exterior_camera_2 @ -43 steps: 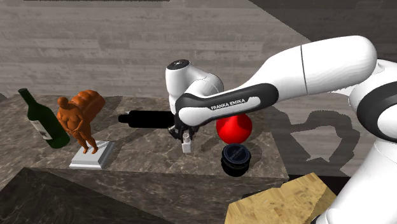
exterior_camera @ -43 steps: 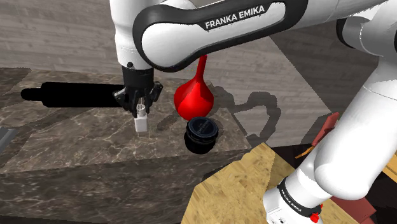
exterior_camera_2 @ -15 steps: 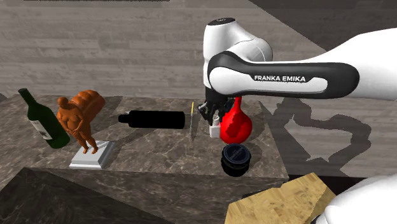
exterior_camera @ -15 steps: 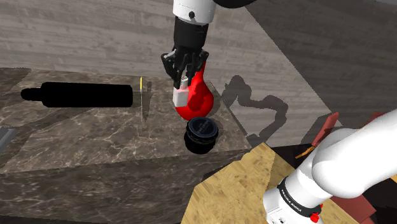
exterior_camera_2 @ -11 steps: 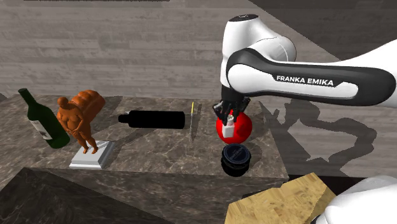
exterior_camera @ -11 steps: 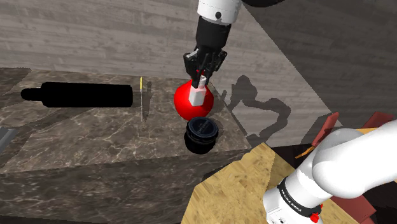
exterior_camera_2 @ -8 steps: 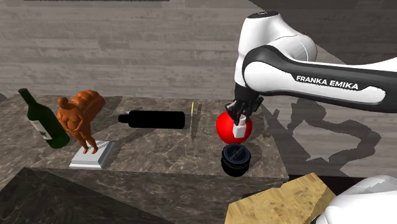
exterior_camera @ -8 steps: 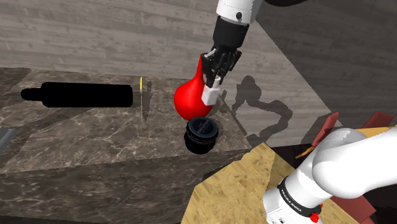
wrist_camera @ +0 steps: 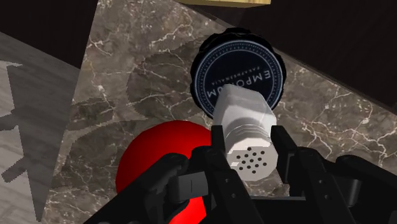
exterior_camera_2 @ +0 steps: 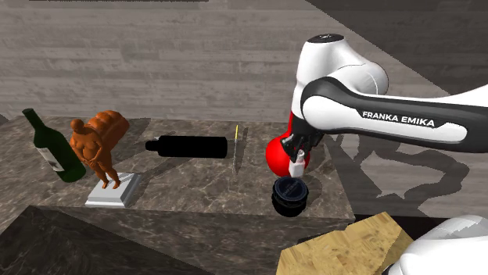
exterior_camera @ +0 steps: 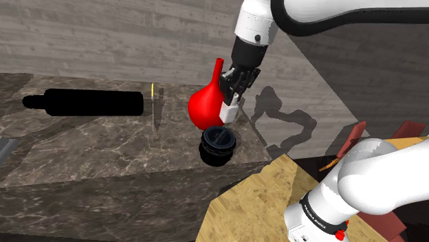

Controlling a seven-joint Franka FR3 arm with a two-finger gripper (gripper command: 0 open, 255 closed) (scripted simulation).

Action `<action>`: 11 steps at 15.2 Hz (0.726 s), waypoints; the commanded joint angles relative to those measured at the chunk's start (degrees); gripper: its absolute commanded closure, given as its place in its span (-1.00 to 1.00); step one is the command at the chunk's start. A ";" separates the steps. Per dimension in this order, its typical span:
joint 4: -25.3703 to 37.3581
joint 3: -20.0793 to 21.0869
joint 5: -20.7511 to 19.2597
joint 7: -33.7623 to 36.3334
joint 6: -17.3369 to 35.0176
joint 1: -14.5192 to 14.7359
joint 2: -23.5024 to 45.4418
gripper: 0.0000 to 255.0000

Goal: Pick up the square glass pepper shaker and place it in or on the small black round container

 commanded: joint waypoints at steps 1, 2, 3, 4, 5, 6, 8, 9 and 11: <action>-1.82 0.14 0.21 -0.03 1.54 0.15 -0.30 1.00; -2.55 0.26 0.29 0.00 2.32 0.19 -0.25 1.00; -3.27 0.38 0.36 0.02 3.10 0.23 -0.19 1.00; -3.98 0.50 0.44 0.05 3.89 0.26 -0.11 1.00; -4.68 0.63 0.51 0.08 4.68 0.30 -0.02 1.00; -5.37 0.76 0.58 0.12 5.47 0.33 0.09 1.00; -6.71 1.03 0.72 0.19 7.08 0.39 0.35 1.00; -7.37 1.17 0.79 0.23 7.89 0.41 0.50 1.00; -8.66 1.45 0.92 0.31 9.53 0.46 0.86 1.00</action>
